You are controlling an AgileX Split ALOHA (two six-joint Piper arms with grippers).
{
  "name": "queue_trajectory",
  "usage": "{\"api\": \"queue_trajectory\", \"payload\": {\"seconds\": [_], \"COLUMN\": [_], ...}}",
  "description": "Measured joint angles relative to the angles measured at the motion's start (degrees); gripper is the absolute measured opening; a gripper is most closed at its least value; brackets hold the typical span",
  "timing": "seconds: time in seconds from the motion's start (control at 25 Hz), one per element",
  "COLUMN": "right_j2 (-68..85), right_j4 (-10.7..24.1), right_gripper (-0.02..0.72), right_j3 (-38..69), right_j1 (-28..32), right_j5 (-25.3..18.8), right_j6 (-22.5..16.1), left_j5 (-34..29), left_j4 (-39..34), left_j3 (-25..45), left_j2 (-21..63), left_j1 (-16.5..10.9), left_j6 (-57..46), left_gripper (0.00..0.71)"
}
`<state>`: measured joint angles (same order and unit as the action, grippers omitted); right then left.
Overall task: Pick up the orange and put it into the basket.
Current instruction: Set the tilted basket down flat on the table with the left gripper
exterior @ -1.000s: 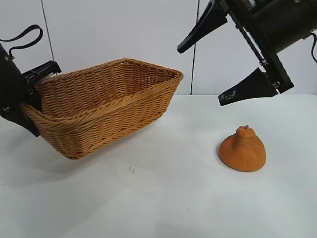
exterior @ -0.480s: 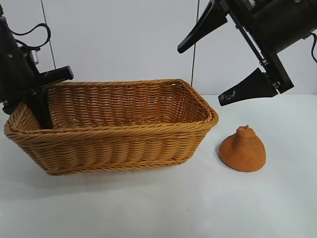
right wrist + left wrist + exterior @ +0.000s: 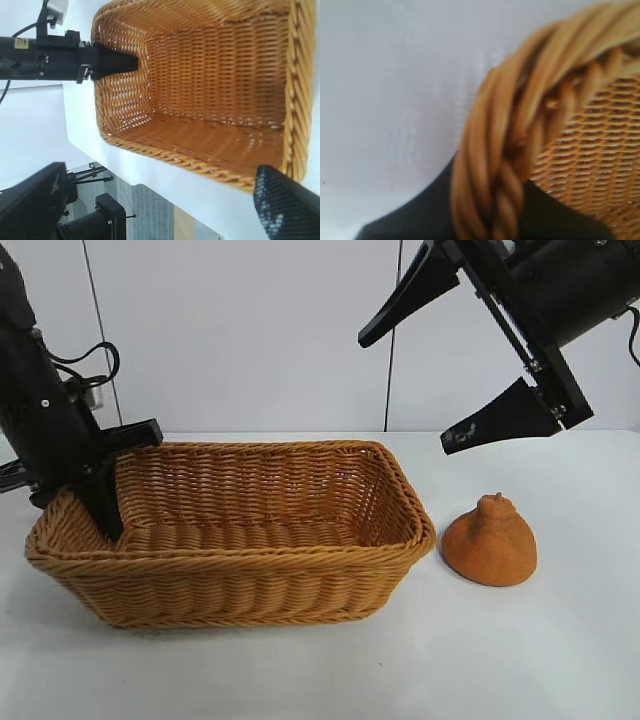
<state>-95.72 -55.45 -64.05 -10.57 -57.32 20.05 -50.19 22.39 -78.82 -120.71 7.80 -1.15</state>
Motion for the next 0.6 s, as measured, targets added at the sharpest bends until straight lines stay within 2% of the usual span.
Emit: {"api": "queue_trajectory", "payload": {"seconds": [0.24,0.32,0.36,0.52,0.6], "right_j2": [0.0,0.0,0.0,0.0,0.0], "right_j4": [0.0,0.0,0.0,0.0,0.0], "right_gripper": [0.694,0.694,0.694,0.694,0.694], "right_j3": [0.0,0.0,0.0,0.0,0.0], "right_j1": [0.0,0.0,0.0,0.0,0.0], "right_j5": [-0.1,-0.1,-0.2,-0.5,-0.5], "right_j6": [0.0,0.0,0.0,0.0,0.0], "left_j5": [1.2,1.2,1.2,0.3,-0.5], "left_j4": [0.4,0.5,0.6,0.9,0.3], "left_j3": [0.0,0.0,0.0,-0.3,-0.5], "left_j2": [-1.2,-1.2,-1.2,-1.0,0.0], "left_j1": [0.0,0.0,0.0,0.0,0.0], "left_j6": [1.5,1.7,1.7,1.7,1.7], "left_gripper": [0.090,0.123,0.178,0.515,0.603]}}
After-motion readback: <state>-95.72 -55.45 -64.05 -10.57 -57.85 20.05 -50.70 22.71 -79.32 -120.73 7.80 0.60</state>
